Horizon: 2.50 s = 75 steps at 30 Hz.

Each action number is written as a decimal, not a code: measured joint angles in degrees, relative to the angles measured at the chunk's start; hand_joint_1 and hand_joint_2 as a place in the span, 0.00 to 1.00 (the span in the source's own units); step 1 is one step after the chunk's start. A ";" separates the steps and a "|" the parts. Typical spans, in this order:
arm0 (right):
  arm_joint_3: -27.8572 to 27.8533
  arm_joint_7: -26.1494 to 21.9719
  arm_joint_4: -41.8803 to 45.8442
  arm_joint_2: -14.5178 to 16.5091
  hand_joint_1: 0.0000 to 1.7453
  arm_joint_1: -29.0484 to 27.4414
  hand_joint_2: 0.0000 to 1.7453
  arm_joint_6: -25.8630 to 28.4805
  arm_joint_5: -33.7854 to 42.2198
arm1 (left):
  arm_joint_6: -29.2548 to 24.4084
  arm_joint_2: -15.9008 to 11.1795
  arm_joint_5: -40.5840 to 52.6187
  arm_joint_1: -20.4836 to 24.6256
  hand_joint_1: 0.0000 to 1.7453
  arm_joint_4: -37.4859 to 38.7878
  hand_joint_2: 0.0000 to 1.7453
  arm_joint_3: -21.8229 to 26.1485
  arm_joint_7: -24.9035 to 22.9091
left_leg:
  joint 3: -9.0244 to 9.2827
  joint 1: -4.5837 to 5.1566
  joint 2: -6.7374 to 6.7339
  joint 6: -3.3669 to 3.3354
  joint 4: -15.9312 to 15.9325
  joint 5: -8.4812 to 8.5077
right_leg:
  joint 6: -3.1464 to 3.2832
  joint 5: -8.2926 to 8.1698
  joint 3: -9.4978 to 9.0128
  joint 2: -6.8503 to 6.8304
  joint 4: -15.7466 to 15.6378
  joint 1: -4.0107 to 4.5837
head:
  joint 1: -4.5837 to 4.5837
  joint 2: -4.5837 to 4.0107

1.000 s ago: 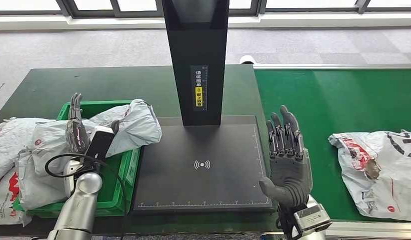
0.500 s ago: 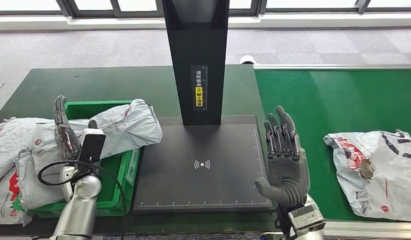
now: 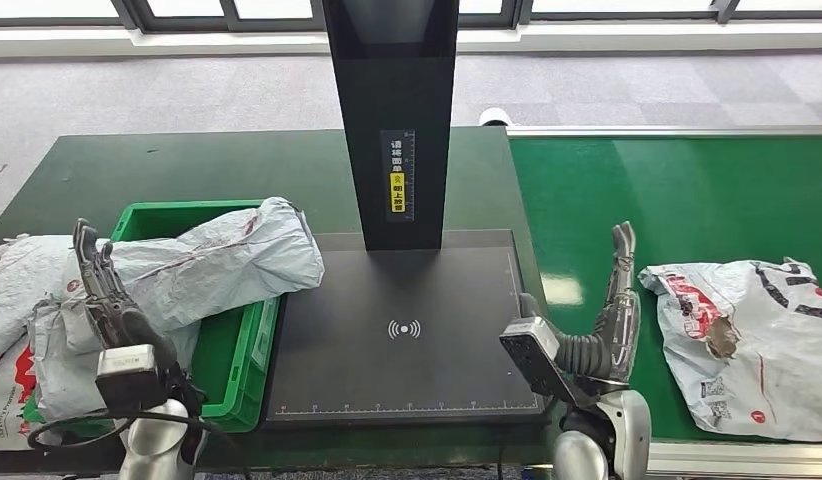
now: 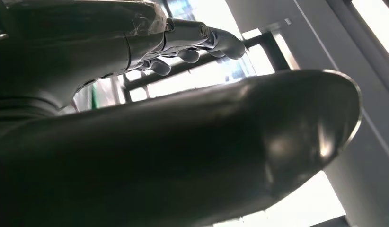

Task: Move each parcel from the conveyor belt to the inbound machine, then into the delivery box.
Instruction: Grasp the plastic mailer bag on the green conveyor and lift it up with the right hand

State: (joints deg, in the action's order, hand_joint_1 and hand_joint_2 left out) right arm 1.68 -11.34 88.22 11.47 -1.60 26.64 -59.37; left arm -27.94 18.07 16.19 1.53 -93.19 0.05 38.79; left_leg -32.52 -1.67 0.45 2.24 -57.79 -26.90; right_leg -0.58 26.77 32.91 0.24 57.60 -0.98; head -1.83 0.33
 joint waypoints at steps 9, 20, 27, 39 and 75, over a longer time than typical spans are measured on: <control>-11.40 10.12 -11.09 -0.32 0.00 4.06 1.00 3.78 -10.77 | 5.78 -2.91 -2.48 -4.92 0.00 -9.64 0.00 -10.33 1.37 | -0.06 -0.01 0.00 0.00 -0.01 0.00 | 0.00 0.00 0.07 -0.03 0.00 0.01 | -0.01 -0.01; -16.62 11.63 -15.57 -1.37 0.00 4.78 1.00 3.48 -11.70 | 5.80 -4.50 -4.66 -5.78 0.00 -12.28 0.00 -12.96 1.37 | -0.07 0.00 -0.01 0.00 -0.01 0.00 | 0.00 0.00 0.11 -0.01 0.00 0.01 | -0.01 -0.01; -22.71 16.93 -19.56 -4.10 0.00 4.14 1.00 -0.80 -15.76 | 7.33 -5.11 -7.09 -5.10 0.00 -12.71 0.00 -13.40 1.36 | -0.08 0.01 0.00 -0.03 -0.04 -0.02 | -0.01 0.00 0.10 -0.02 -0.03 -0.01 | -0.01 0.00; -41.39 21.41 -42.15 -10.45 0.00 5.97 1.00 -6.72 -21.72 | 12.66 -5.13 -6.44 -3.26 0.00 -12.52 0.00 -13.40 1.36 | -0.18 0.00 -0.15 -0.06 -0.05 -0.10 | -0.01 0.00 0.17 0.10 -0.04 0.01 | 0.00 0.00; -31.97 -6.56 -20.84 -0.53 1.00 3.24 1.00 1.43 2.37 | 9.61 -4.14 -1.59 -6.34 0.00 -13.14 0.00 -13.40 1.36 | -0.10 -0.08 -0.01 -0.14 -0.10 -0.05 | -0.13 -0.09 -0.02 0.00 -0.08 0.08 | 0.00 -0.01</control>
State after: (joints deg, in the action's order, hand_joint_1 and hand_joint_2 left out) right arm -30.29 -17.90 67.38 10.94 1.64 28.07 -57.00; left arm -18.33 13.93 14.60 -4.80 -106.33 -13.35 40.15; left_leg -32.61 -1.75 0.44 2.09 -57.89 -26.96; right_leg -0.71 26.68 32.89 0.24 57.52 -0.90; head -1.83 0.33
